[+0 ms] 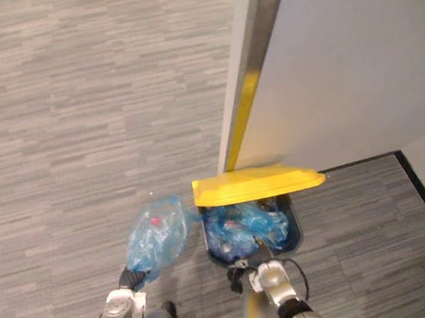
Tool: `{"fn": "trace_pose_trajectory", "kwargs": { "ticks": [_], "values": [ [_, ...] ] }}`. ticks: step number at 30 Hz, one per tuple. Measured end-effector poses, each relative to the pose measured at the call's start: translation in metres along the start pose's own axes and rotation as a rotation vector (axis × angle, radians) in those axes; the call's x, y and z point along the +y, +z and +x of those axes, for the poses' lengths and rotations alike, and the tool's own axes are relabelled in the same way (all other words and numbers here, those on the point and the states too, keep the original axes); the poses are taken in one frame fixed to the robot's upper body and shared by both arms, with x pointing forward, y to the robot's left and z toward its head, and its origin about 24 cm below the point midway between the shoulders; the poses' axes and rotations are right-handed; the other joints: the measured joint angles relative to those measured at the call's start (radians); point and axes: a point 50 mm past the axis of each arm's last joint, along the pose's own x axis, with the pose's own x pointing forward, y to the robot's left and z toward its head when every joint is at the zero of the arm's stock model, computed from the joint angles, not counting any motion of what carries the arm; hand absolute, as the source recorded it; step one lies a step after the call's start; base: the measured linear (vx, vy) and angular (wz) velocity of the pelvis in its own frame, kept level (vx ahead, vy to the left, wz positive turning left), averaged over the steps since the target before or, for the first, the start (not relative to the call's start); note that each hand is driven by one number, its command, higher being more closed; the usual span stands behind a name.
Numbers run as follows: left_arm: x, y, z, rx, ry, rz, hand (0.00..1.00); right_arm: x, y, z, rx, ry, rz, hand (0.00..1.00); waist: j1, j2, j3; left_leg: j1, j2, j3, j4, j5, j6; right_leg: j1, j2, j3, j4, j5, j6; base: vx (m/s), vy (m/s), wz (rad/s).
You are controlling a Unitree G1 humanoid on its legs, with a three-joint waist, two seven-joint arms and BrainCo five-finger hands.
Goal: Gather rubbish on tea table into small bin, then transfer packed bag to large trash can.
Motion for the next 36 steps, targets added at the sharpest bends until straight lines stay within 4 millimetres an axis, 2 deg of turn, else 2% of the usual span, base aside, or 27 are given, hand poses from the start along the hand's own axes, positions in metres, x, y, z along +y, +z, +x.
{"fn": "trace_pose_trajectory", "kwargs": {
  "ticks": [2, 4, 6, 8, 9, 11, 14, 17, 20, 27, 32, 36],
  "values": [
    [0.005, 0.015, 0.003, -0.056, 0.010, -0.009, 1.00, -0.025, 0.032, 0.011, -0.091, -0.056, -0.035, 0.00, 0.004, -0.007, 0.017, -0.048, 0.006, -0.007, 0.044, -0.008, 0.001, -0.016, 0.003, 0.001, -0.025, 0.027, -0.005, -0.10, -0.065, 0.02],
    [0.010, 0.031, 0.004, -0.127, 0.022, -0.044, 1.00, -0.066, 0.079, 0.019, -0.223, -0.163, -0.080, 0.00, 0.005, -0.004, 0.046, -0.098, 0.013, -0.018, 0.085, -0.016, -0.001, -0.029, 0.018, 0.007, -0.066, 0.061, -0.004, -0.09, -0.071, -0.01],
    [0.012, 0.043, 0.004, -0.180, 0.028, -0.078, 1.00, -0.102, 0.113, 0.019, -0.307, -0.253, -0.112, 0.00, 0.007, -0.002, 0.070, -0.125, 0.023, -0.020, 0.114, -0.025, -0.005, -0.030, 0.035, 0.004, -0.092, 0.081, -0.014, -0.04, -0.043, -0.03],
    [0.012, 0.049, 0.003, -0.205, 0.033, -0.102, 1.00, -0.118, 0.128, 0.017, -0.342, -0.294, -0.101, 0.00, 0.007, -0.002, 0.083, -0.130, 0.032, -0.020, 0.125, -0.027, -0.007, -0.030, 0.044, 0.004, -0.093, 0.083, -0.017, 0.01, -0.033, -0.05],
    [0.011, 0.057, 0.003, -0.241, 0.028, -0.121, 1.00, -0.134, 0.142, 0.013, -0.383, -0.343, -0.080, 0.00, 0.006, 0.000, 0.094, -0.139, 0.039, -0.021, 0.135, -0.032, -0.006, -0.034, 0.050, 0.003, -0.093, 0.085, -0.021, 0.02, -0.037, -0.04],
    [0.009, 0.064, 0.002, -0.268, 0.016, -0.127, 1.00, -0.145, 0.150, 0.010, -0.409, -0.374, -0.065, 0.00, 0.006, 0.000, 0.095, -0.155, 0.039, -0.021, 0.137, -0.032, -0.007, -0.049, 0.050, 0.003, -0.092, 0.089, -0.026, 0.01, -0.018, 0.00],
    [0.000, 0.084, 0.000, -0.345, -0.025, -0.132, 1.00, -0.167, 0.170, 0.003, -0.459, -0.435, -0.021, 0.00, 0.003, 0.009, 0.127, -0.161, 0.046, -0.018, 0.161, -0.041, -0.018, -0.054, 0.053, 0.007, -0.078, 0.091, -0.029, 0.02, 0.007, -0.06],
    [-0.010, 0.099, -0.005, -0.416, -0.082, -0.121, 1.00, -0.181, 0.183, -0.005, -0.505, -0.467, 0.015, 0.00, 0.001, 0.010, 0.138, -0.161, 0.046, -0.012, 0.171, -0.047, -0.017, -0.054, 0.055, 0.013, -0.073, 0.091, -0.029, 0.02, 0.020, -0.05],
    [-0.019, 0.112, -0.013, -0.487, -0.152, -0.133, 1.00, -0.187, 0.197, -0.009, -0.542, -0.482, 0.043, 0.00, 0.000, 0.013, 0.140, -0.160, 0.052, 0.003, 0.199, -0.067, -0.012, -0.054, 0.059, 0.027, -0.066, 0.091, -0.029, 0.00, 0.032, -0.13],
    [-0.044, 0.144, -0.032, -0.634, -0.336, -0.169, 1.00, -0.198, 0.202, -0.014, -0.559, -0.499, 0.057, 0.00, 0.001, 0.025, 0.147, -0.159, 0.053, 0.014, 0.238, -0.092, -0.003, -0.054, 0.058, 0.046, -0.052, 0.091, -0.030, -0.02, 0.016, -0.07],
    [-0.066, 0.162, -0.051, -0.719, -0.464, -0.191, 1.00, -0.197, 0.213, -0.016, -0.582, -0.476, 0.008, 0.00, -0.003, 0.032, 0.151, -0.154, 0.054, 0.016, 0.244, -0.093, -0.003, -0.047, 0.060, 0.047, -0.052, 0.091, -0.030, 0.00, 0.000, 0.00],
    [-0.088, 0.188, -0.067, -0.817, -0.562, -0.202, 1.00, -0.191, 0.215, -0.015, -0.584, -0.456, -0.024, 0.00, -0.004, 0.033, 0.151, -0.154, 0.061, 0.018, 0.261, -0.100, -0.004, -0.041, 0.066, 0.050, -0.053, 0.095, -0.036, -0.03, -0.023, -0.04]
  ]
}}
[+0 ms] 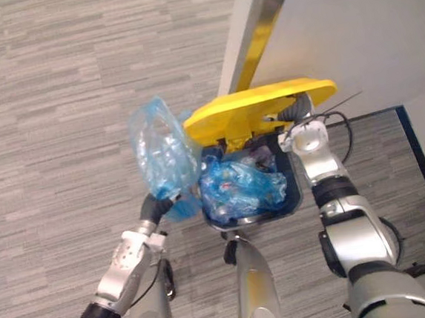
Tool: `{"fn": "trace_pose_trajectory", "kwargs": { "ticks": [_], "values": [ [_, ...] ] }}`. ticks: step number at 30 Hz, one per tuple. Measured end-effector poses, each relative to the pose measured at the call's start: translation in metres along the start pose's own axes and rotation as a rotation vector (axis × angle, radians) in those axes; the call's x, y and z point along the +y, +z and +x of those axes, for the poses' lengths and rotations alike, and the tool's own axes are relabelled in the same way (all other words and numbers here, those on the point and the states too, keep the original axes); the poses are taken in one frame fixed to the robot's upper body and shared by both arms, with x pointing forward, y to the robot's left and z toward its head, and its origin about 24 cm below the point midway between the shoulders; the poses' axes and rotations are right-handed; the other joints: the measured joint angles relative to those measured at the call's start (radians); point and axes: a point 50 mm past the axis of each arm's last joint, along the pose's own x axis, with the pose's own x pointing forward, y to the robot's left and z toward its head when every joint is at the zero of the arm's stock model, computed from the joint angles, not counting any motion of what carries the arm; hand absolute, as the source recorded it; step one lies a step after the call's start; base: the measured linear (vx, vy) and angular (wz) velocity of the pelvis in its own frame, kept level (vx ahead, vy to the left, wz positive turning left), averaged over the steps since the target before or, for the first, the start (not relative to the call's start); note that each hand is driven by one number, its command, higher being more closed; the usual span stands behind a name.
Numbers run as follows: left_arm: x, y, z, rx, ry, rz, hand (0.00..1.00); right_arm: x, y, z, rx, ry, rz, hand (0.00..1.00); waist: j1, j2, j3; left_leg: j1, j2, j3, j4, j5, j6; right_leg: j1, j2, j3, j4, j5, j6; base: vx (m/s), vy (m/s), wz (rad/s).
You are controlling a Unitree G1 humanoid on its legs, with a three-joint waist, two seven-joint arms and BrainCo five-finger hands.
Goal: Gather rubbish on tea table into small bin, then transfer packed bag to large trash can.
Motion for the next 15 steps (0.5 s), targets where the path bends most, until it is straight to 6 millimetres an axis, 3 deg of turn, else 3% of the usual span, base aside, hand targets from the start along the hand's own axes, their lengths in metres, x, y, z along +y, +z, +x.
{"fn": "trace_pose_trajectory", "kwargs": {
  "ticks": [8, 15],
  "values": [
    [-0.046, 0.049, 0.038, -0.208, -0.134, 0.044, 1.00, 0.006, 0.011, 0.003, -0.031, 0.027, -0.023, 0.00, -0.006, 0.001, 0.000, -0.001, 0.005, 0.005, 0.008, 0.000, -0.001, 0.001, 0.003, 0.006, -0.010, 0.011, -0.014, -0.04, -0.035, -0.03],
    [-0.069, 0.055, 0.046, -0.233, -0.215, 0.068, 1.00, 0.007, 0.016, 0.004, -0.045, 0.032, -0.023, 0.00, -0.015, 0.001, -0.001, -0.001, 0.006, 0.007, 0.010, 0.001, -0.001, 0.003, 0.007, 0.008, -0.014, 0.014, -0.016, -0.01, -0.009, 0.00]
  ]
}}
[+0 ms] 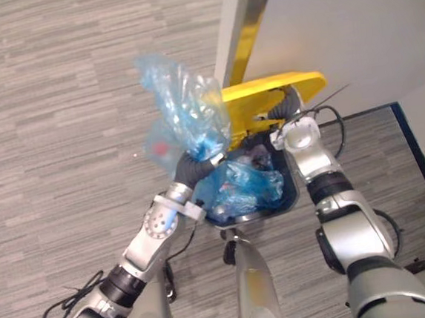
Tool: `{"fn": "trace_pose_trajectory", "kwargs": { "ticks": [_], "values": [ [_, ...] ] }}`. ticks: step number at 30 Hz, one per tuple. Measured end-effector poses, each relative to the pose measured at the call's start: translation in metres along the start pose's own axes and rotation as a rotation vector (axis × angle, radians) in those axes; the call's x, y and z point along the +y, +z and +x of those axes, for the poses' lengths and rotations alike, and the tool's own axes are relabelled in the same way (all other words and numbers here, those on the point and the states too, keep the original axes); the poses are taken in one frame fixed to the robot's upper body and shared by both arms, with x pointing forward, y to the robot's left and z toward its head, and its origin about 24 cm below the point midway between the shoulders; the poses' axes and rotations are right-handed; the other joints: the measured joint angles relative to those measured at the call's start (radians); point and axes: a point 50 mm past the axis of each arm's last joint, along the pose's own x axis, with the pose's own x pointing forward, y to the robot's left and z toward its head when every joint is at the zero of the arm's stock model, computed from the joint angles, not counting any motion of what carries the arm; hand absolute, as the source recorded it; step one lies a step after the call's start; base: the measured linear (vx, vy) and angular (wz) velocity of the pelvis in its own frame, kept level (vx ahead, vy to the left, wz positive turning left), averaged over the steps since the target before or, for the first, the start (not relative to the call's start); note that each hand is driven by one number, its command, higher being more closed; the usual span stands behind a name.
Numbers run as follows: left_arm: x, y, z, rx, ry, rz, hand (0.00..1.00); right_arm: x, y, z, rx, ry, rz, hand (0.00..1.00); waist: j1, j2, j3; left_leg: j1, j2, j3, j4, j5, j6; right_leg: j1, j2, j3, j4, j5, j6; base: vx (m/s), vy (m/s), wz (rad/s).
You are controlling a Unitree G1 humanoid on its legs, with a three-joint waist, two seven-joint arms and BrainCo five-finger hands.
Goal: Gather rubbish on tea table into small bin, then transfer packed bag to large trash can.
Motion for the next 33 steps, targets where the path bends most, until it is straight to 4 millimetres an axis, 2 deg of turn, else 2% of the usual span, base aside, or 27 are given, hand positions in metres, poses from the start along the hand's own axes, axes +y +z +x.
{"fn": "trace_pose_trajectory", "kwargs": {
  "ticks": [6, 9, 13, 16, 18, 21, 25, 26, 33],
  "values": [
    [-0.019, -0.003, 0.015, 0.014, -0.087, 0.028, 1.00, 0.005, 0.011, 0.003, -0.025, 0.022, -0.008, 0.00, -0.003, 0.000, 0.000, -0.002, 0.005, 0.015, -0.001, 0.001, -0.003, 0.003, 0.013, 0.011, -0.035, 0.024, -0.002, -0.02, -0.023, -0.08],
    [-0.021, -0.011, 0.021, 0.046, -0.082, 0.045, 1.00, 0.007, 0.013, 0.004, -0.031, 0.029, -0.005, 0.00, -0.007, 0.000, 0.000, -0.002, 0.007, 0.018, -0.001, 0.001, -0.003, 0.003, 0.015, 0.013, -0.042, 0.028, -0.001, -0.02, -0.033, -0.04],
    [-0.008, -0.035, 0.018, 0.160, -0.041, 0.103, 1.00, 0.009, 0.021, 0.005, -0.055, 0.038, -0.013, 0.00, -0.007, -0.001, 0.000, -0.007, 0.020, 0.037, 0.001, -0.003, -0.004, 0.003, 0.033, 0.023, -0.077, 0.047, 0.001, -0.02, -0.032, -0.13],
    [0.005, -0.051, 0.016, 0.252, 0.001, 0.148, 1.00, 0.009, 0.036, 0.005, -0.112, 0.037, -0.007, 0.00, -0.017, -0.002, 0.001, -0.043, 0.025, 0.037, 0.011, -0.006, 0.000, -0.023, 0.040, 0.023, -0.096, 0.060, -0.002, -0.02, -0.043, -0.04],
    [0.015, -0.053, 0.020, 0.277, 0.028, 0.180, 1.00, 0.008, 0.047, 0.006, -0.148, 0.033, 0.016, 0.00, -0.029, -0.006, 0.003, -0.073, 0.034, 0.038, 0.028, -0.010, -0.003, -0.045, 0.046, 0.023, -0.102, 0.070, 0.005, -0.03, -0.057, -0.08],
    [0.022, -0.059, 0.025, 0.322, 0.035, 0.220, 1.00, 0.009, 0.053, 0.006, -0.170, 0.034, 0.026, 0.00, -0.032, -0.019, 0.013, -0.085, 0.046, 0.039, 0.039, -0.014, -0.009, -0.056, 0.056, 0.024, -0.101, 0.073, 0.003, -0.02, -0.045, -0.07],
    [0.041, -0.063, 0.030, 0.372, 0.100, 0.271, 1.00, 0.008, 0.083, 0.003, -0.283, 0.019, 0.059, 0.00, -0.042, -0.041, 0.034, -0.160, 0.065, 0.041, 0.077, -0.023, -0.014, -0.118, 0.068, 0.024, -0.102, 0.086, -0.006, -0.02, -0.059, -0.08],
    [0.045, -0.062, 0.032, 0.378, 0.119, 0.280, 0.00, 0.007, 0.092, 0.004, -0.305, 0.015, 0.075, 0.00, -0.046, -0.044, 0.046, -0.170, 0.070, 0.041, 0.087, -0.025, -0.015, -0.125, 0.071, 0.022, -0.101, 0.088, -0.008, -0.01, -0.055, -0.06],
    [0.051, -0.060, 0.039, 0.387, 0.181, 0.272, 0.00, 0.015, 0.127, -0.009, -0.446, 0.041, 0.164, 0.00, -0.048, -0.044, 0.063, -0.253, 0.115, 0.042, 0.130, -0.040, -0.032, -0.204, 0.098, 0.015, -0.080, 0.089, -0.010, 0.00, -0.063, -0.08]
  ]
}}
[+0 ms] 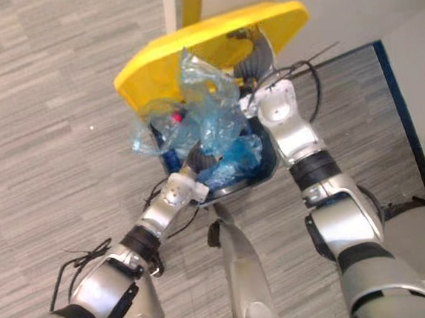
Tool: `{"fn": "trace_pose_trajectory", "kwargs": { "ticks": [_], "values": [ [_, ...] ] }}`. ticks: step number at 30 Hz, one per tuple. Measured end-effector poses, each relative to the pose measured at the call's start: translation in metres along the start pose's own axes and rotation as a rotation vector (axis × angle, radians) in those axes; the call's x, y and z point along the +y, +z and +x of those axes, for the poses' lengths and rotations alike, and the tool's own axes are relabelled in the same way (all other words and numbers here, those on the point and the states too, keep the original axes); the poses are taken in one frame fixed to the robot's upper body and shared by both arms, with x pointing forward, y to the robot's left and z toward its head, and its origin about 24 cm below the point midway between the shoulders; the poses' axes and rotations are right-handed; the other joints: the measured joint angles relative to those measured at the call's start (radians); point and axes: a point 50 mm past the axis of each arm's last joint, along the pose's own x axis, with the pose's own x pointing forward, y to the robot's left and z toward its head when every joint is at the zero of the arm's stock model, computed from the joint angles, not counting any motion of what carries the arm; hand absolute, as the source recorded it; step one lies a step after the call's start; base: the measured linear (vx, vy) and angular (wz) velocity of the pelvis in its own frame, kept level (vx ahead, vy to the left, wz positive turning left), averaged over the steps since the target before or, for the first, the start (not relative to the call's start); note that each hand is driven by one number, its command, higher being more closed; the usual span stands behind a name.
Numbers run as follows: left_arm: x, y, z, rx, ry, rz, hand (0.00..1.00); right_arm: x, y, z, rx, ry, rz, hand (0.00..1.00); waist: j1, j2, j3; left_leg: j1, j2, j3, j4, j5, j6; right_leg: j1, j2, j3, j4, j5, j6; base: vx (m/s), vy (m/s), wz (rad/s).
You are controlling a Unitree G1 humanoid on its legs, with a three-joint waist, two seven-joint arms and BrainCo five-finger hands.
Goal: Gather rubbish on tea table into small bin, then transfer packed bag to large trash can.
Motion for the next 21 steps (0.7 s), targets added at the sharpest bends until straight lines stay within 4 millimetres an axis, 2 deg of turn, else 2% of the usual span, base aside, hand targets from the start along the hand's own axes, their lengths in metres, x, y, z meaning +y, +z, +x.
{"fn": "trace_pose_trajectory", "kwargs": {
  "ticks": [4, 15, 21],
  "values": [
    [0.002, -0.011, 0.000, 0.064, 0.024, 0.043, 0.00, 0.011, 0.011, 0.000, -0.039, 0.025, 0.034, 0.00, -0.002, 0.000, 0.000, -0.010, 0.013, 0.002, 0.006, -0.001, -0.003, -0.022, 0.006, -0.003, 0.025, -0.009, -0.009, 0.02, -0.056, -0.05],
    [0.005, -0.030, -0.004, 0.157, 0.013, 0.243, 0.00, 0.033, 0.017, -0.003, -0.058, 0.114, 0.049, 0.00, 0.002, 0.001, -0.002, 0.050, 0.023, 0.026, 0.001, 0.001, -0.005, 0.028, 0.003, 0.000, 0.032, -0.013, -0.014, -0.01, -0.017, 0.01],
    [0.006, -0.026, -0.005, 0.139, 0.013, 0.261, 0.00, 0.042, 0.006, -0.015, -0.035, 0.171, 0.051, 0.00, 0.018, 0.001, -0.002, 0.093, 0.004, 0.027, -0.046, 0.028, -0.007, 0.061, -0.016, -0.005, 0.032, -0.022, -0.020, -0.01, -0.028, 0.11]
  ]
}}
